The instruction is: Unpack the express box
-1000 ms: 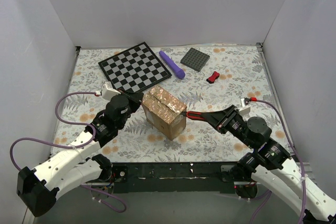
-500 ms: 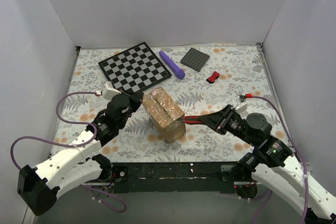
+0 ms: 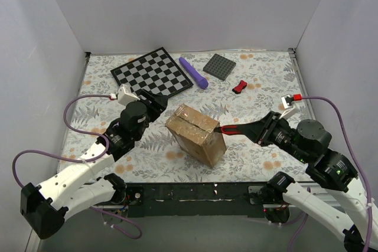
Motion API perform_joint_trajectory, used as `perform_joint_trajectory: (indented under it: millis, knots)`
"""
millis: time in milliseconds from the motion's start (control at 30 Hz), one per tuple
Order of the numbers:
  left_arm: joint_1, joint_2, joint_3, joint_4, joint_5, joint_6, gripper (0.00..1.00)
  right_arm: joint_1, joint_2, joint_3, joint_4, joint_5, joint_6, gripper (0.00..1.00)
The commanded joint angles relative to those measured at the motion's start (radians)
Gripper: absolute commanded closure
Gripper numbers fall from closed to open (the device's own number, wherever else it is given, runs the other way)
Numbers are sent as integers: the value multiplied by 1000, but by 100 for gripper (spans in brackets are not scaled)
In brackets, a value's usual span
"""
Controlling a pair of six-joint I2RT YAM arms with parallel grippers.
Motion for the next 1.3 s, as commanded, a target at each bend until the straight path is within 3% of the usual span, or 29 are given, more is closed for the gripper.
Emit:
perform_joint_trajectory:
  millis: [0, 167, 267, 367, 467, 700, 800, 1033, 1267]
  knots:
    - [-2, -26, 44, -18, -46, 68, 38, 6, -17, 70, -23, 75, -117, 99]
    - [-2, -44, 37, -25, -43, 86, 39, 7, -12, 33, -65, 88, -141, 99]
    - [-2, -60, 31, -41, -45, 89, 39, 6, -98, -10, -62, 188, -122, 99]
    - [-2, -78, 17, -60, -53, 94, 39, 6, -243, -124, 62, 301, -109, 99]
    - [-2, -95, 5, -102, -42, 100, 40, 7, -282, -192, 126, 395, -92, 99]
    - [-2, -129, -58, -231, -11, 2, 55, 7, -149, -237, 186, 513, -144, 99]
    - [-2, -123, -101, -231, 103, -6, 60, 7, -39, -197, 145, 575, -216, 99]
    - [-4, -43, -213, -88, 410, 7, 70, 6, 162, -177, 161, 481, -295, 99]
    - [-2, 46, -204, 47, 575, 77, 78, 30, 227, -214, 186, 371, -284, 99]
